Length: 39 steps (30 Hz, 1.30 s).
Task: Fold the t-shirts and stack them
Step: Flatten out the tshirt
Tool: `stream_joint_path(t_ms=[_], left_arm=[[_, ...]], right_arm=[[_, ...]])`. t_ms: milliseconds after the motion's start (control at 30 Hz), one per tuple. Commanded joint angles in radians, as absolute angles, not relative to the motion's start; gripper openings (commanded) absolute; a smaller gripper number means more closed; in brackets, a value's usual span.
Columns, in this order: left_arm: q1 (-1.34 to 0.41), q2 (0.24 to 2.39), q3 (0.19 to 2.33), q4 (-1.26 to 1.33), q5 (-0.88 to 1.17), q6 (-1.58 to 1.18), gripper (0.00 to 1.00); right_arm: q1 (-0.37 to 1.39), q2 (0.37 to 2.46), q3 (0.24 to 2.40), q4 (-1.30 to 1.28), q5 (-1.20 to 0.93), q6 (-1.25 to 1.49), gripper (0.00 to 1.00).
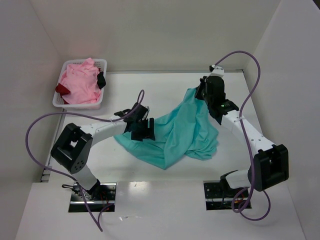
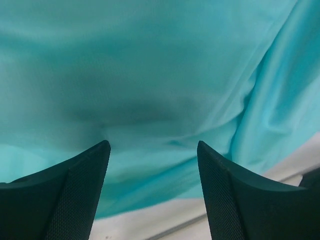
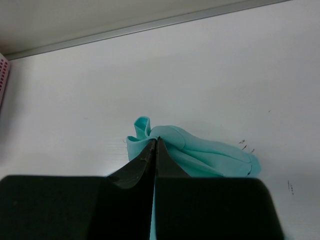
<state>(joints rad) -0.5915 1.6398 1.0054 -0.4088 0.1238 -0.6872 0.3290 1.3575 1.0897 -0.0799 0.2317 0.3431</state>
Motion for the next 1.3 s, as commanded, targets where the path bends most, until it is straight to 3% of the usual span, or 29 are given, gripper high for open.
stream_joint_path(t_ms=[0,333,500,700,967,1233,1267], left_arm=[[-0.592,1.686,1.06,-0.377,0.055,-0.704,0.78],[-0.601,1.775,1.111,-0.365,0.02,-0.678,0.77],[-0.62,1.712,1.101,-0.337,0.084,-0.635,0.86],[-0.653,1.64,1.08,-0.319,0.08,-0.58,0.87],[-0.773,1.772,1.147,-0.405,-0.136,-0.543,0.81],[-0.773,1.793,1.157,-0.449,-0.285,-0.597,0.64],[-0.773,1.793,1.157,-0.449,-0.285,-0.597,0.58]], right_arm=[[0.325,1.318,1.083,-0.023,0.25,0.336,0.0],[0.325,1.318,1.083,-0.023,0.259,0.327,0.0],[0.325,1.318,1.083,-0.023,0.259,0.327,0.0],[0.325,1.318,1.083,-0.023,0.259,0.327,0.0],[0.325,1.318,1.074,-0.014,0.259,0.327,0.0],[0.325,1.307,1.074,-0.014,0.27,0.327,0.0],[0.325,1.307,1.074,-0.014,0.27,0.327,0.0]])
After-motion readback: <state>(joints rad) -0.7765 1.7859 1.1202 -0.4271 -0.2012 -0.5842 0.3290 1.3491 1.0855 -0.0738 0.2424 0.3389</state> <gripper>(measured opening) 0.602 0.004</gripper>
